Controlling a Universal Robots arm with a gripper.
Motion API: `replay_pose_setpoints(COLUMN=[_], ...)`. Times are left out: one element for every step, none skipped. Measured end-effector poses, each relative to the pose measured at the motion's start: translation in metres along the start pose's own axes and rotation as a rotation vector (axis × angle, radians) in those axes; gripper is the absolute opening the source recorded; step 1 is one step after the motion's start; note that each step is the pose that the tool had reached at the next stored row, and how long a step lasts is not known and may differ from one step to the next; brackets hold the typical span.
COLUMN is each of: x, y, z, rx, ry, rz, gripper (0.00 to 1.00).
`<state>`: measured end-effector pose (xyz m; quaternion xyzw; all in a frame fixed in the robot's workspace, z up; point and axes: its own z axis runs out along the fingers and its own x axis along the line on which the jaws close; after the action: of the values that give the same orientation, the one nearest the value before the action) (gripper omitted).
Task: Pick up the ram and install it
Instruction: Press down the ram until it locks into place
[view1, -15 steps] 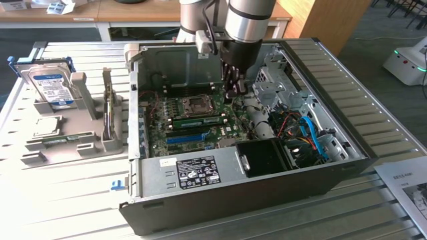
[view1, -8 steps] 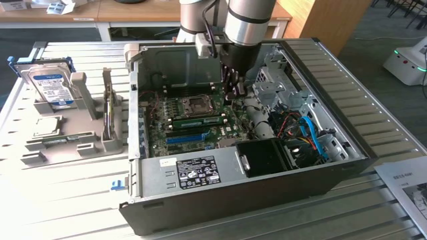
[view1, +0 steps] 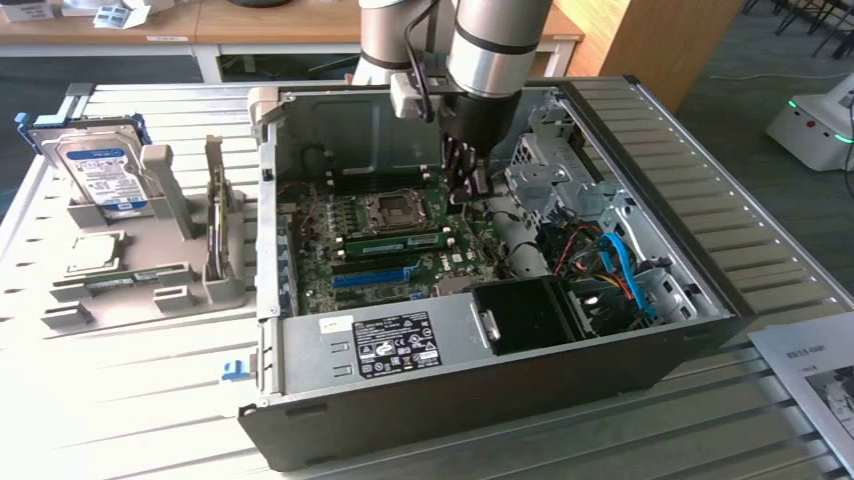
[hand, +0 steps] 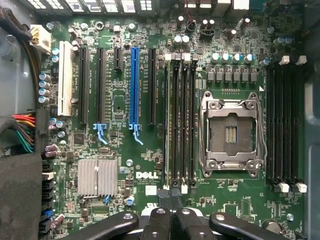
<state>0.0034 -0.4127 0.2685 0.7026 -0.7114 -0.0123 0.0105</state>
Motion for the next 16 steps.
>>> replay_pose_setpoints(x=[0.0,0.0,0.0,0.0,0.0,0.0,0.0,0.0,0.0,0.0,0.0,0.0,0.0,0.0,0.0,0.0], y=[0.0,0.0,-0.0001,-0.0001,-0.0001,-0.0001,-0.0001,-0.0001,-0.0002,-0.0002,-0.0002,-0.0003,-0.0003,-0.0003,-0.0003,-0.0004], z=[0.0008,0.0015,0.0022,0.003,0.0037,0.0044,0.0052,0.0059,0.0068,0.0076,0.0083,0.0092,0.01,0.0108,0.0116,0.0124], rx=[0.0,0.0,0.0,0.0,0.0,0.0,0.0,0.0,0.0,0.0,0.0,0.0,0.0,0.0,0.0,0.0], ry=[0.0,0.0,0.0,0.0,0.0,0.0001,0.0001,0.0001,0.0001,0.0,0.0,0.0001,0.0001,0.0,0.0001,0.0001], rz=[0.0,0.0,0.0,0.0,0.0,0.0,0.0,0.0,0.0,0.0,0.0,0.0,0.0,0.0,0.0,0.0], gripper=[0.1,0.1,0.1,0.1,0.1,0.1,0.1,0.1,0.1,0.1,0.1,0.1,0.1,0.1,0.1,0.1])
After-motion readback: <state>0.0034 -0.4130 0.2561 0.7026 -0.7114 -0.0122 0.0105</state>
